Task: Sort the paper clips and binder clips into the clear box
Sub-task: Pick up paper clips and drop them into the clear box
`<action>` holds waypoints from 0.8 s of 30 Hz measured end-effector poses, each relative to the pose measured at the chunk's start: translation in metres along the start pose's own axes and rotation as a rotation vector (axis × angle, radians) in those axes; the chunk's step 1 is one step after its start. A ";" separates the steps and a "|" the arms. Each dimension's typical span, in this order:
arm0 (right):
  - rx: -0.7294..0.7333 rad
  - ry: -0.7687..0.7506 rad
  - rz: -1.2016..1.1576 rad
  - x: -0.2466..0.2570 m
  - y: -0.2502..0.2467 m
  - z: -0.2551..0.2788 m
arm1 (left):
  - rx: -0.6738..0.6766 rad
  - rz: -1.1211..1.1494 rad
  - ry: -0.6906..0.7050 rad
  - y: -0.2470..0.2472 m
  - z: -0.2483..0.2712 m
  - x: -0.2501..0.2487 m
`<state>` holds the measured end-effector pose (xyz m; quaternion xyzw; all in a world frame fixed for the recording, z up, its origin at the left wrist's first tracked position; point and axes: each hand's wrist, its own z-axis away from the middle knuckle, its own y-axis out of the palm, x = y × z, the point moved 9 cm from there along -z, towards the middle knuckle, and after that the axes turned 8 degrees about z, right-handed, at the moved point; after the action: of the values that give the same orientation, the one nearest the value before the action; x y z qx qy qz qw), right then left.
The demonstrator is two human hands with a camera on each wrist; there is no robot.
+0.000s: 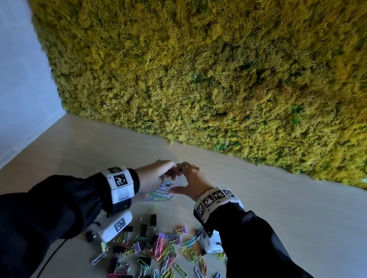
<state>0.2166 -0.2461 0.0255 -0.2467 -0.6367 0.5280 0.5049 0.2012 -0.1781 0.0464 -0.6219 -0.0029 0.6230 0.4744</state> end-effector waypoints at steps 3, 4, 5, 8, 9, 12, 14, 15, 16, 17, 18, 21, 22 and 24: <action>-0.011 -0.005 -0.019 0.000 -0.002 0.001 | -0.068 0.086 0.052 -0.008 0.004 0.001; -0.017 -0.001 -0.036 -0.001 -0.003 0.002 | -0.112 0.118 0.063 -0.016 0.008 0.002; -0.023 -0.003 -0.059 -0.002 -0.004 0.003 | -0.162 0.122 0.088 -0.025 0.012 0.002; -0.029 -0.027 -0.099 -0.001 -0.004 0.004 | -0.141 -0.094 0.098 -0.034 0.027 0.005; -0.029 -0.026 -0.109 -0.002 -0.004 0.004 | -0.084 -0.219 0.071 -0.030 0.031 0.008; -0.023 -0.009 -0.126 -0.005 -0.003 0.003 | 0.009 -0.487 -0.015 -0.021 0.033 0.027; -0.021 -0.007 -0.124 -0.004 -0.003 0.004 | 0.001 -0.504 -0.054 -0.020 0.033 0.031; -0.023 -0.008 -0.119 -0.004 -0.003 0.004 | -0.025 -0.475 -0.045 -0.022 0.032 0.028; -0.023 -0.009 -0.115 -0.003 -0.003 0.005 | -0.059 -0.432 -0.027 -0.025 0.032 0.024; -0.025 -0.012 -0.114 -0.003 -0.003 0.005 | -0.108 -0.390 0.000 -0.029 0.033 0.019; -0.028 -0.015 -0.114 -0.003 -0.003 0.005 | -0.166 -0.345 0.008 -0.034 0.034 0.016; -0.034 -0.020 -0.108 -0.002 -0.004 0.006 | -0.404 -0.179 0.005 -0.053 0.035 0.012; -0.037 -0.018 -0.108 -0.003 -0.005 0.006 | -0.444 -0.145 0.009 -0.054 0.034 0.010; -0.034 -0.011 -0.100 -0.003 -0.004 0.006 | -0.423 -0.116 0.008 -0.046 0.030 0.009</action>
<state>0.2129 -0.2528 0.0289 -0.2203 -0.6597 0.4927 0.5229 0.2071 -0.1305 0.0738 -0.7091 -0.1675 0.5775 0.3683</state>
